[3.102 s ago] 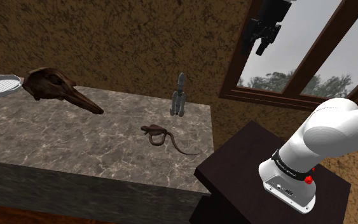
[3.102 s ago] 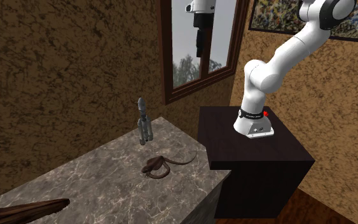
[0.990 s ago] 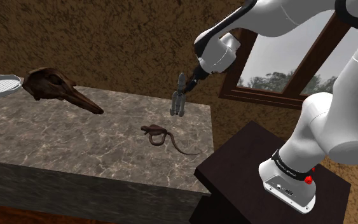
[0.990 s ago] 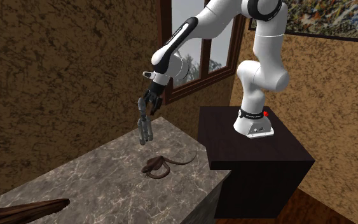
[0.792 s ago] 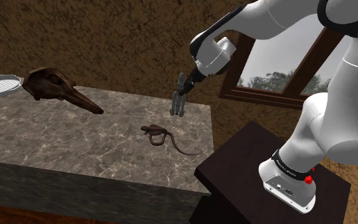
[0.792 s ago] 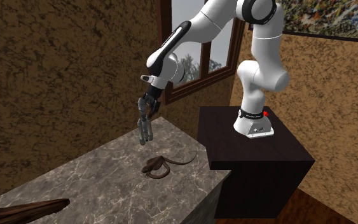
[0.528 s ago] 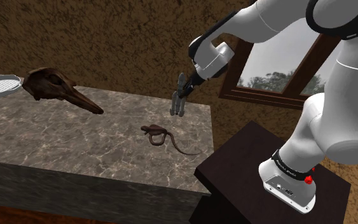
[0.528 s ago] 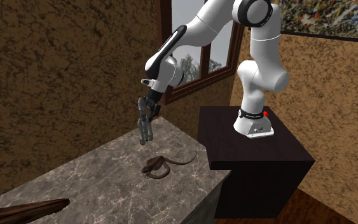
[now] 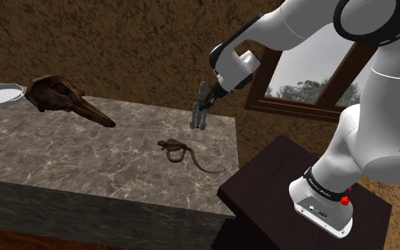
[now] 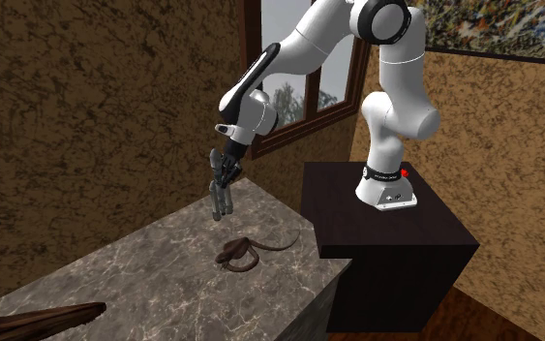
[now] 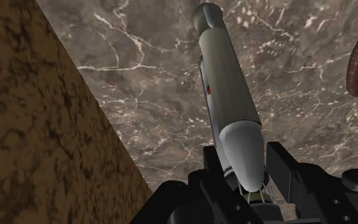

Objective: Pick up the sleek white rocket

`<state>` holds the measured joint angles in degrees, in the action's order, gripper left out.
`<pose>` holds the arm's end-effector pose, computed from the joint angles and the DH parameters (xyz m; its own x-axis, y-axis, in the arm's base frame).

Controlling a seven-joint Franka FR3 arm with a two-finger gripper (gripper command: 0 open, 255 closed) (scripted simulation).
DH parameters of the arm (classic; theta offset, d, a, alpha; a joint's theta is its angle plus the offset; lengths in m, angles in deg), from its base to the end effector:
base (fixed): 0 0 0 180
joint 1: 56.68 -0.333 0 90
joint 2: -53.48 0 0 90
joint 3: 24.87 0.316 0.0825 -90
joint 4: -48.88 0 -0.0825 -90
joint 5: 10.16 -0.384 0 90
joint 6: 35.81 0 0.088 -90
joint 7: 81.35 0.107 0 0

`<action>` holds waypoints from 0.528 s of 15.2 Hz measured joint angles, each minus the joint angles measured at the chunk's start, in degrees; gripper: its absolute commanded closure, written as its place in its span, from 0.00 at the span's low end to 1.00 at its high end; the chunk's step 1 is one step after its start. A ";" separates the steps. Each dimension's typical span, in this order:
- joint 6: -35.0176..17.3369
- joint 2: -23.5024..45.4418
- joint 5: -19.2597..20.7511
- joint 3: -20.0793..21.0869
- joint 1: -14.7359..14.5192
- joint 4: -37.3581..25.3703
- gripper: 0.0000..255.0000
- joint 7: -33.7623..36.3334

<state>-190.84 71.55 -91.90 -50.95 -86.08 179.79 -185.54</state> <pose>0.5242 -0.0081 0.2303 0.6880 0.4910 0.5344 0.5957 -0.8027 -0.0295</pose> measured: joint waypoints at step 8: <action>-0.05 -1.41 2.52 -0.57 -0.49 0.43 1.00 2.28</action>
<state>-190.89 70.14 -89.38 -51.52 -86.57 180.22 -183.26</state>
